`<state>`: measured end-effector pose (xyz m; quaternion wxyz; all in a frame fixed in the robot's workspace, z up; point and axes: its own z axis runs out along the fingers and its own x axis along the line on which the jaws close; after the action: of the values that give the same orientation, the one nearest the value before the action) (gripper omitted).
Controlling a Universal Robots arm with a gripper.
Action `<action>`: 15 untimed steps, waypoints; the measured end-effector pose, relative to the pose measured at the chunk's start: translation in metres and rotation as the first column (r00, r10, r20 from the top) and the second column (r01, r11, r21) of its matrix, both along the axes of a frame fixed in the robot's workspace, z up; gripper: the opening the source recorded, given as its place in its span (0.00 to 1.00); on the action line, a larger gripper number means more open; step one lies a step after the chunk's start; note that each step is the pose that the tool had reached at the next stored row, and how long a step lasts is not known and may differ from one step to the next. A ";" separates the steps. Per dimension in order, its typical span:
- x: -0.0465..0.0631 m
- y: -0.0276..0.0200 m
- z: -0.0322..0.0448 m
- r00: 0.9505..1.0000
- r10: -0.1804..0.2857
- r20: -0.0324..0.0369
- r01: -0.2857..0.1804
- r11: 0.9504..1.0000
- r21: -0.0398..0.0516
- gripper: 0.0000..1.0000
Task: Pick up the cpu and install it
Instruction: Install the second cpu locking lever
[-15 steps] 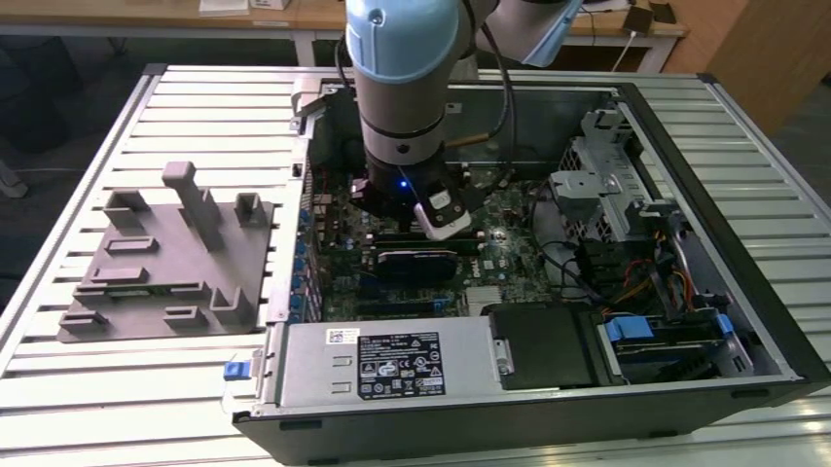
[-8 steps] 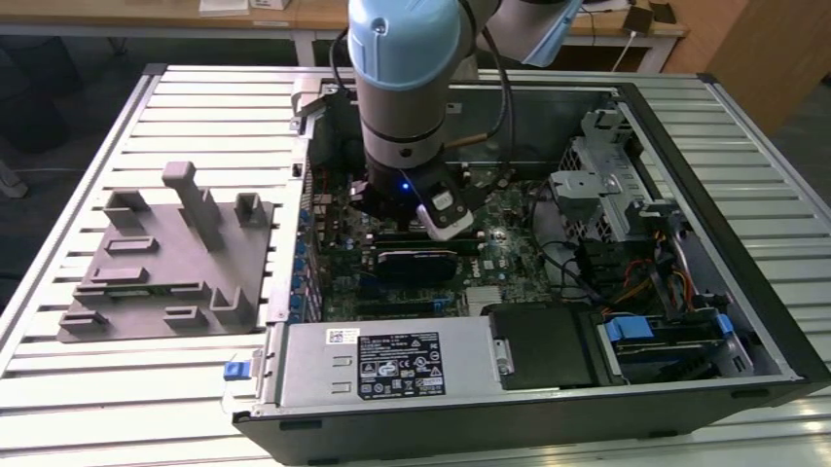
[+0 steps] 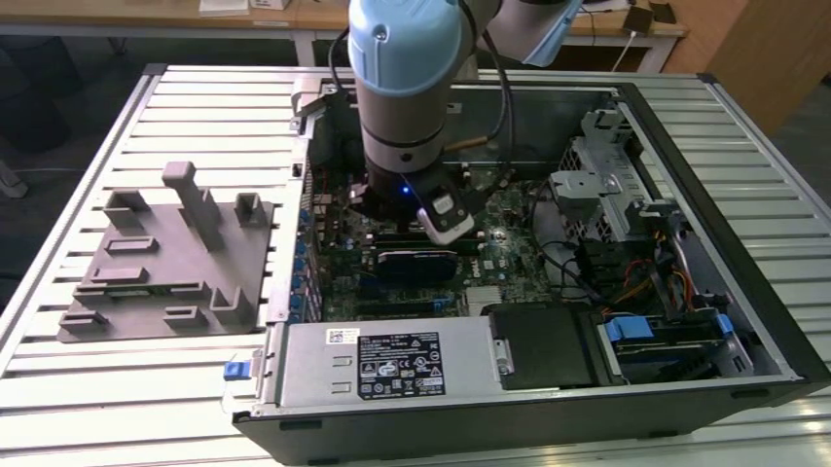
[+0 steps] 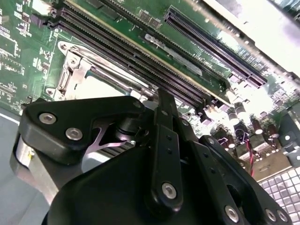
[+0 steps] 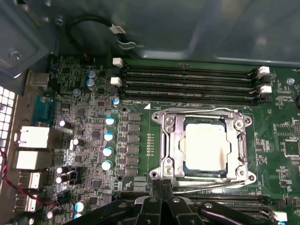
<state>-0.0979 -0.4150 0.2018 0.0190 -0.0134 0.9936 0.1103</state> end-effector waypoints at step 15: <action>-0.002 -0.0016 -0.0073 1.000 0.027 0.001 -0.027 0.999 0.037 0.11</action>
<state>-0.0999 -0.4167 0.1946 0.0179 -0.0262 0.9911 0.1291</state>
